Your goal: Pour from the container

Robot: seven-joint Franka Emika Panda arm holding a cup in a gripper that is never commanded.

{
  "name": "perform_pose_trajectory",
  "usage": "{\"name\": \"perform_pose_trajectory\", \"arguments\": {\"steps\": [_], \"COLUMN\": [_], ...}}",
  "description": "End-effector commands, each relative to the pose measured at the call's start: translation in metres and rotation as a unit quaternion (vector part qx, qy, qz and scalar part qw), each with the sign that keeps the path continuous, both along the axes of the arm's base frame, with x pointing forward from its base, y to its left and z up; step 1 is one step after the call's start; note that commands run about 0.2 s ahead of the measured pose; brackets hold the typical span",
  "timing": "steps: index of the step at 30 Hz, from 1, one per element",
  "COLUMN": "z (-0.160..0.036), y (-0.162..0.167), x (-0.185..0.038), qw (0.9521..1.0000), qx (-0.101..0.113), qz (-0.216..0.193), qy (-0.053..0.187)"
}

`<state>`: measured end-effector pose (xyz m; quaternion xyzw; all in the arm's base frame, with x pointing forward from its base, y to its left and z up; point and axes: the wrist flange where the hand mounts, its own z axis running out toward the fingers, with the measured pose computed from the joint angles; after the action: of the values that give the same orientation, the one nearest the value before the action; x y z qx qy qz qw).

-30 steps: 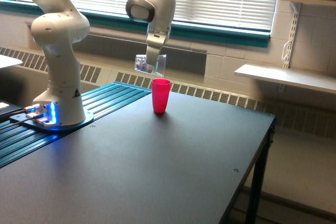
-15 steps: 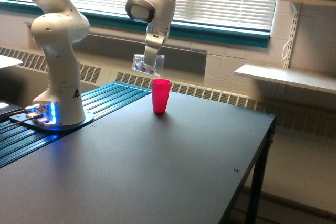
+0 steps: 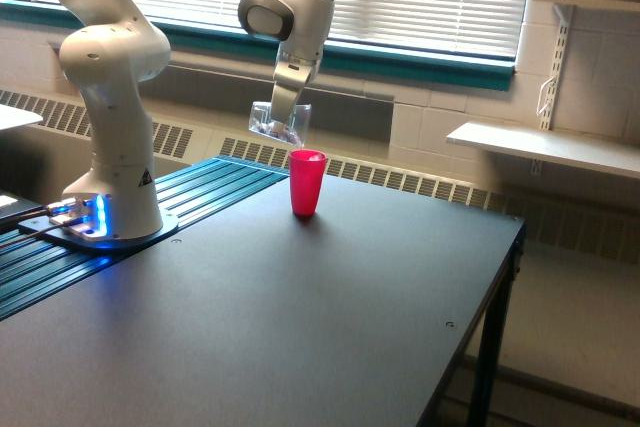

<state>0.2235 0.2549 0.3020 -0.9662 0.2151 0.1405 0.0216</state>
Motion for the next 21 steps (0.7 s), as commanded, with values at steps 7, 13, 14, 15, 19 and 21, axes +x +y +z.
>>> {"name": "perform_pose_trajectory", "arguments": {"steps": [7,13,14,15,19,21], "z": [-0.003,-0.003,-0.003,-0.003,-0.001,-0.001], "y": [-0.003,-0.003,-0.003,-0.003,-0.003,-0.003], "x": [-0.013,-0.018,-0.018,-0.019,-0.018,-0.018], "qw": [0.9998,0.9998,0.9998,0.9997,0.9997,0.9997], "qx": [-0.002,-0.004,-0.004,-0.003,-0.003,-0.003], "qz": [-0.008,-0.006,-0.007,-0.008,-0.01,-0.01], "qy": [0.016,0.019,0.02,0.022,0.022,0.022]}}
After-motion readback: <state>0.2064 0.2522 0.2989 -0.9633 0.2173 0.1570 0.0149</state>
